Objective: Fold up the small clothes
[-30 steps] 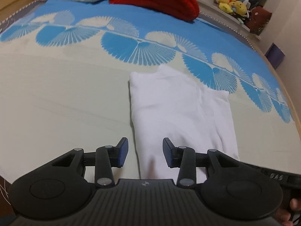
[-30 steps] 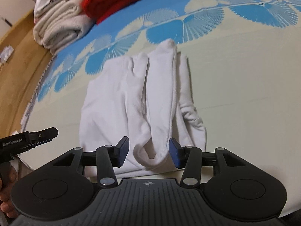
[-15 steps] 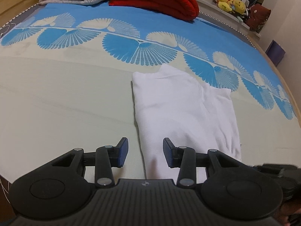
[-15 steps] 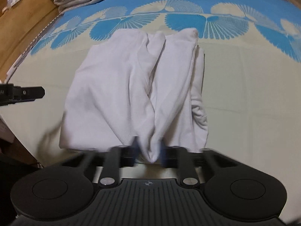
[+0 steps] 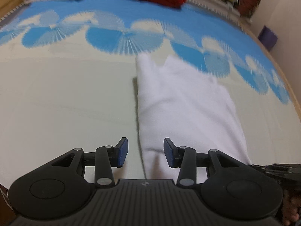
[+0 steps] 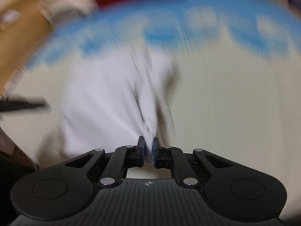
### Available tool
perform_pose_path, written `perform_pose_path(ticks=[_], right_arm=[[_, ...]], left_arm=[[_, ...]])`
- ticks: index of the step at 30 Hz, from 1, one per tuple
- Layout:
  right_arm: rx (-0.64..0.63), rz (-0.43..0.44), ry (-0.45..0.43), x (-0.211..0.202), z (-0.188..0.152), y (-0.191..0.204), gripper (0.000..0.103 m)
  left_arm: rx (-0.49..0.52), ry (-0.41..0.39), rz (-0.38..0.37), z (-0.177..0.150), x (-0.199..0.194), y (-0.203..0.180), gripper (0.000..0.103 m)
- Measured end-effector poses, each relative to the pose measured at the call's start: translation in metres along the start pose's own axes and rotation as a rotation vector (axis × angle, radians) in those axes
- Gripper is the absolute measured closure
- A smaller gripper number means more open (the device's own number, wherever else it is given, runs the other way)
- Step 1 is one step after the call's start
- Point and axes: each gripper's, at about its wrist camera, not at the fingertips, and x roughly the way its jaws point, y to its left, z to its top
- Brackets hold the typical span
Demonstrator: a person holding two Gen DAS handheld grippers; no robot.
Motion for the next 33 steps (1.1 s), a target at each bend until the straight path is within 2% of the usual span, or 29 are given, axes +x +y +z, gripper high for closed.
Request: perform_pose_path(ticks=[2,4,5,7,8,10,13,16,18,21,23,28,29,30,31,33], right_arm=[[0.07,-0.009,0.042,0.011,-0.005,-0.014,0.095],[0.101,0.009,0.027,0.009,-0.003,-0.018,0.095],[0.117,0.017,0.023,0.008,-0.001,-0.02,0.093],[0.15,-0.008,0.029,0.007,-0.002,-0.026,0.092],[0.171,-0.023,0.029,0.006,-0.002,-0.029,0.083],[0.217,-0.068,0.013,0.002,0.004,-0.033,0.08],[0.193,-0.146,-0.104,-0.014,0.013,-0.03,0.078],[0.194,-0.06,-0.231,-0.03,0.028,-0.022,0.078],[0.166,0.002,-0.273,-0.027,0.047,-0.012,0.076],[0.113,0.045,-0.278,-0.007,0.078,0.007,0.069],[0.101,0.04,-0.245,0.018,0.098,0.015,0.065],[0.157,0.041,-0.175,0.07,0.134,0.015,0.065],[0.156,0.05,-0.167,0.076,0.138,0.016,0.08],[0.148,0.069,-0.162,0.082,0.143,0.018,0.1],[0.132,0.078,-0.178,0.08,0.148,0.019,0.101],[0.13,0.086,-0.311,0.062,0.157,0.015,0.101]], left_arm=[[0.02,0.063,0.001,-0.003,0.01,-0.002,0.057],[0.046,0.119,-0.002,-0.007,0.021,-0.004,0.056],[0.071,0.171,0.012,-0.011,0.031,-0.006,0.054],[0.136,0.282,0.086,-0.023,0.053,-0.009,0.054],[0.173,0.307,0.13,-0.028,0.06,-0.012,0.054],[0.202,0.283,0.139,-0.026,0.059,-0.017,0.054],[0.143,0.229,0.105,-0.016,0.048,-0.012,0.053],[0.089,0.179,0.072,-0.007,0.04,-0.007,0.052],[0.071,0.151,0.053,-0.002,0.036,-0.007,0.052],[0.054,0.122,0.054,0.003,0.034,-0.006,0.052],[0.018,0.114,0.05,0.004,0.032,-0.002,0.052],[-0.04,0.088,0.049,0.019,0.03,-0.001,0.052],[-0.048,0.078,0.047,0.023,0.029,-0.001,0.052],[-0.055,0.068,0.044,0.027,0.028,0.0,0.052],[-0.067,0.056,0.036,0.032,0.028,0.001,0.052],[-0.093,0.034,0.003,0.042,0.028,0.002,0.052]])
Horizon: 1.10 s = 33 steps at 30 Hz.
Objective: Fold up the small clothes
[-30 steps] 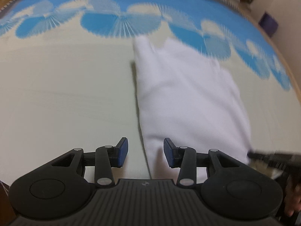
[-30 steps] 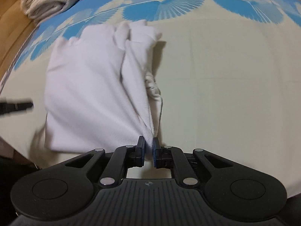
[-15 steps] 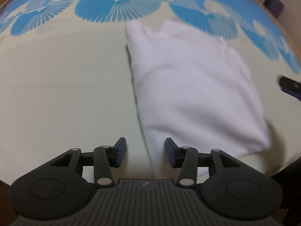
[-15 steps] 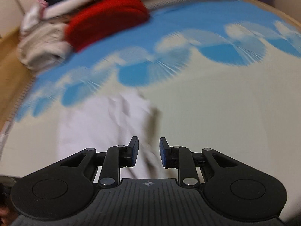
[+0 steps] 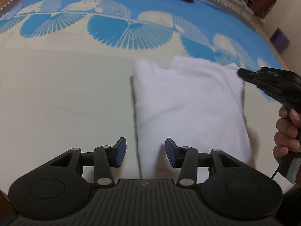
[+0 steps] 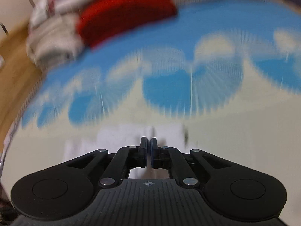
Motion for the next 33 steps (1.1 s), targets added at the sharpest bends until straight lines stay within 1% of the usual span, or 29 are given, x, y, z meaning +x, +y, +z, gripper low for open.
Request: perform_pose_path(ticks=[1,2,4,6,7,8,9,10,11,13,14,15,16,17,18,19,20,21,22,24,25,26,27,28,29,30,31,32,33], right_arm=[[0.041,0.009,-0.041,-0.007,0.007,-0.006,0.101],[0.083,-0.012,-0.056,-0.009,0.014,-0.014,0.101],[0.084,-0.1,-0.024,0.0,0.018,-0.025,0.101],[0.074,-0.185,0.021,0.013,0.02,-0.037,0.1],[0.061,-0.236,0.033,0.016,0.021,-0.041,0.098],[0.054,-0.28,0.038,0.016,0.023,-0.044,0.097],[0.059,-0.296,0.024,0.011,0.025,-0.046,0.096],[0.063,-0.285,0.004,0.002,0.025,-0.046,0.095],[0.055,-0.253,-0.011,-0.007,0.023,-0.042,0.094],[-0.009,-0.157,0.011,-0.021,0.014,-0.025,0.093],[-0.057,-0.084,0.046,-0.027,0.005,-0.014,0.09],[-0.11,-0.001,0.096,-0.031,-0.005,-0.003,0.085],[-0.155,0.055,0.137,-0.033,-0.014,0.006,0.082],[-0.215,0.091,0.186,-0.033,-0.025,0.015,0.08],[-0.282,0.083,0.225,-0.031,-0.035,0.022,0.08],[-0.358,0.023,0.254,-0.025,-0.046,0.026,0.08],[-0.407,-0.064,0.278,-0.018,-0.055,0.025,0.082],[-0.408,-0.144,0.3,-0.011,-0.06,0.018,0.075],[-0.36,-0.172,0.308,-0.009,-0.061,0.007,0.073],[-0.211,-0.146,0.297,-0.019,-0.053,-0.004,0.07],[-0.176,-0.143,0.28,-0.025,-0.049,-0.004,0.065],[-0.173,-0.16,0.25,-0.033,-0.049,-0.003,0.048],[-0.186,-0.189,0.225,-0.037,-0.052,-0.001,0.023],[-0.197,-0.22,0.216,-0.039,-0.058,0.0,0.014],[-0.195,-0.231,0.229,-0.037,-0.064,-0.003,0.011],[-0.177,-0.223,0.264,-0.033,-0.068,-0.007,0.016],[-0.14,-0.2,0.304,-0.028,-0.074,-0.012,0.017],[-0.089,-0.178,0.33,-0.024,-0.078,-0.019,0.018],[-0.036,-0.167,0.341,-0.021,-0.08,-0.024,0.023]], left_arm=[[-0.009,-0.005,-0.023,0.004,0.001,-0.001,0.052],[-0.015,-0.002,-0.047,0.008,0.003,-0.003,0.052],[-0.024,0.015,-0.083,0.012,0.009,-0.007,0.052],[-0.025,0.049,-0.098,0.014,0.018,-0.01,0.052],[-0.016,0.082,-0.087,0.012,0.024,-0.012,0.052],[0.007,0.125,-0.051,0.009,0.032,-0.014,0.052],[0.034,0.16,-0.007,0.006,0.039,-0.015,0.052],[0.056,0.189,0.027,0.003,0.045,-0.016,0.05],[0.064,0.202,0.035,0.001,0.047,-0.016,0.05],[0.081,0.206,0.032,0.001,0.047,-0.015,0.05],[0.072,0.207,0.026,0.002,0.047,-0.014,0.05],[0.057,0.205,0.018,0.003,0.046,-0.012,0.05],[0.031,0.197,0.002,0.005,0.045,-0.01,0.05],[0.008,0.186,-0.016,0.006,0.043,-0.008,0.051],[-0.007,0.176,-0.028,0.006,0.041,-0.006,0.051],[-0.023,0.169,-0.039,0.006,0.04,-0.004,0.05],[-0.042,0.165,-0.05,0.006,0.039,-0.001,0.049],[-0.06,0.162,-0.061,0.007,0.037,0.0,0.049],[-0.085,0.154,-0.073,0.007,0.036,0.002,0.049],[-0.147,0.125,-0.097,0.01,0.035,0.008,0.043],[-0.18,0.11,-0.108,0.011,0.034,0.011,0.038],[-0.221,0.096,-0.116,0.011,0.034,0.015,0.036],[-0.253,0.09,-0.12,0.012,0.035,0.017,0.036],[-0.286,0.093,-0.123,0.012,0.038,0.019,0.036],[-0.309,0.101,-0.123,0.011,0.042,0.02,0.036],[-0.322,0.112,-0.123,0.011,0.045,0.02,0.037],[-0.325,0.125,-0.123,0.009,0.05,0.019,0.039],[-0.316,0.121,-0.117,0.009,0.052,0.018,0.048],[-0.285,0.099,-0.103,0.009,0.052,0.014,0.054]])
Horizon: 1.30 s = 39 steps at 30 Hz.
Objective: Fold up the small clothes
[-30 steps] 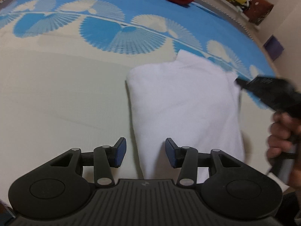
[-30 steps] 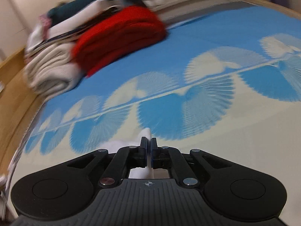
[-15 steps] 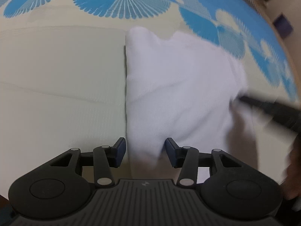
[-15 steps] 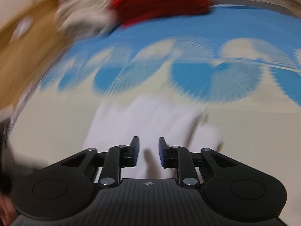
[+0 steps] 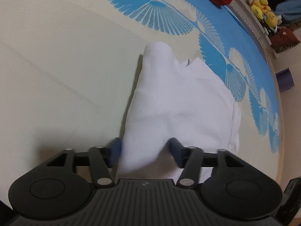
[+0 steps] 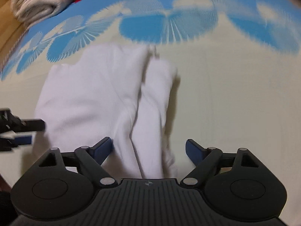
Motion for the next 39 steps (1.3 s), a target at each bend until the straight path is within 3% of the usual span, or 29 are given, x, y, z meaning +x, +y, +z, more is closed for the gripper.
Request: perform_pose_path(ticks=[1,3,4,5,7,8,10,14,15,17,19,20,21,22,24,25,26,28,32,35,37,39], right_arm=[[0.048,0.022,0.006,0.0,0.001,-0.004,0.028],[0.126,0.076,-0.024,-0.003,0.002,-0.008,0.055],[0.154,0.067,-0.074,-0.009,0.003,-0.01,0.062],[0.165,0.058,-0.141,-0.017,0.003,-0.009,0.077],[0.155,0.013,-0.23,-0.025,0.003,-0.007,0.081],[0.143,-0.034,-0.244,-0.026,0.005,-0.007,0.08],[0.158,-0.068,-0.21,-0.027,0.006,-0.013,0.079],[0.148,-0.021,-0.211,-0.035,0.001,-0.022,0.064],[0.14,-0.01,-0.21,-0.036,-0.002,-0.023,0.064],[0.136,0.024,-0.195,-0.038,-0.008,-0.023,0.063],[0.115,0.046,-0.144,-0.032,-0.011,-0.023,0.059],[0.087,0.015,-0.093,-0.025,-0.012,-0.02,0.058],[0.053,-0.055,-0.054,-0.02,-0.014,-0.019,0.048],[0.028,-0.119,-0.031,-0.018,-0.016,-0.019,0.044],[0.036,-0.152,-0.042,-0.026,-0.018,-0.022,0.045],[0.047,-0.182,-0.052,-0.033,-0.017,-0.023,0.046],[0.05,-0.24,-0.07,-0.042,-0.016,-0.023,0.045],[0.063,-0.314,-0.104,-0.059,-0.016,-0.028,0.045],[0.071,-0.3,-0.225,-0.107,-0.019,-0.037,0.045],[0.006,-0.271,-0.324,-0.144,-0.031,-0.024,0.032],[-0.035,-0.243,-0.369,-0.164,-0.045,-0.014,0.02],[-0.065,-0.215,-0.399,-0.179,-0.064,-0.004,0.011]], left_arm=[[0.042,-0.034,-0.001,0.0,-0.002,-0.005,0.067],[0.151,-0.162,-0.006,-0.003,-0.015,-0.02,0.068],[0.209,-0.219,-0.01,-0.005,-0.021,-0.029,0.068],[0.261,-0.265,-0.004,-0.007,-0.027,-0.036,0.068],[0.308,-0.296,0.052,-0.011,-0.03,-0.043,0.066],[0.31,-0.311,0.085,-0.012,-0.033,-0.043,0.066],[0.288,-0.333,0.076,-0.015,-0.043,-0.04,0.066],[0.295,-0.261,-0.01,-0.021,-0.045,-0.034,0.065],[0.315,-0.219,0.006,-0.023,-0.038,-0.033,0.065],[0.373,-0.082,0.131,-0.029,-0.01,-0.029,0.062],[0.368,-0.019,0.228,-0.035,0.004,-0.021,0.047],[0.35,-0.025,0.229,-0.035,0.002,-0.019,0.046],[0.35,-0.039,0.224,-0.035,-0.003,-0.021,0.046],[0.368,-0.065,0.227,-0.037,-0.01,-0.024,0.046],[0.431,-0.133,0.25,-0.042,-0.027,-0.033,0.041],[0.453,-0.158,0.256,-0.044,-0.035,-0.038,0.032],[0.452,-0.177,0.259,-0.046,-0.045,-0.04,0.025],[0.429,-0.215,0.258,-0.047,-0.067,-0.046,0.02],[0.462,-0.374,0.279,-0.068,-0.122,-0.066,0.016],[0.497,-0.482,0.283,-0.095,-0.156,-0.078,0.0],[0.493,-0.506,0.29,-0.116,-0.17,-0.081,0.0],[0.466,-0.476,0.29,-0.136,-0.175,-0.08,0.0]])
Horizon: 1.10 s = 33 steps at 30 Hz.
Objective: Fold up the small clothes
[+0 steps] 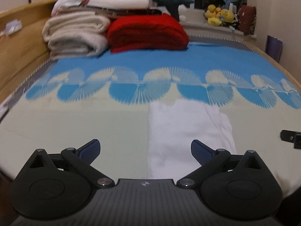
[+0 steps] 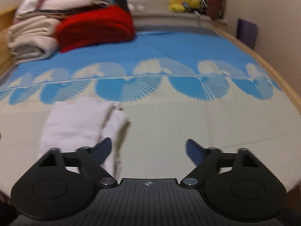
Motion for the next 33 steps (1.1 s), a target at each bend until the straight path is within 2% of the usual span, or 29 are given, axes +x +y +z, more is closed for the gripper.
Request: perform_pose_path(ticks=[2,5,7,8,9,11,13,18,33], right_arm=[[-0.007,0.039,-0.001,-0.013,-0.017,0.007,0.01],[0.002,0.073,0.037,-0.014,-0.042,0.011,0.01],[-0.005,0.051,0.104,-0.006,-0.054,0.016,0.011],[-0.001,0.037,0.118,-0.002,-0.055,0.017,0.011],[-0.003,0.036,0.104,-0.002,-0.054,0.019,0.011],[-0.054,0.022,0.062,-0.001,-0.051,0.025,0.011],[-0.106,-0.006,0.028,0.001,-0.05,0.03,0.011],[-0.096,0.004,0.024,0.007,-0.048,0.031,0.011],[-0.131,0.013,0.02,0.012,-0.048,0.043,0.01]], left_arm=[[-0.027,0.035,-0.015,-0.018,-0.004,-0.006,0.0],[-0.037,0.043,-0.012,-0.052,-0.001,-0.015,0.001],[0.006,0.127,-0.009,-0.065,0.013,-0.024,0.001],[0.0,0.139,-0.023,-0.062,0.017,-0.025,0.001],[-0.007,0.105,-0.032,-0.061,0.016,-0.024,0.001],[0.048,0.03,0.004,-0.057,0.016,-0.028,0.001],[0.086,0.009,0.021,-0.057,0.022,-0.03,0.001],[-0.039,0.073,-0.053,-0.056,0.034,-0.02,0.001],[-0.046,0.081,-0.038,-0.056,0.04,-0.019,0.001]])
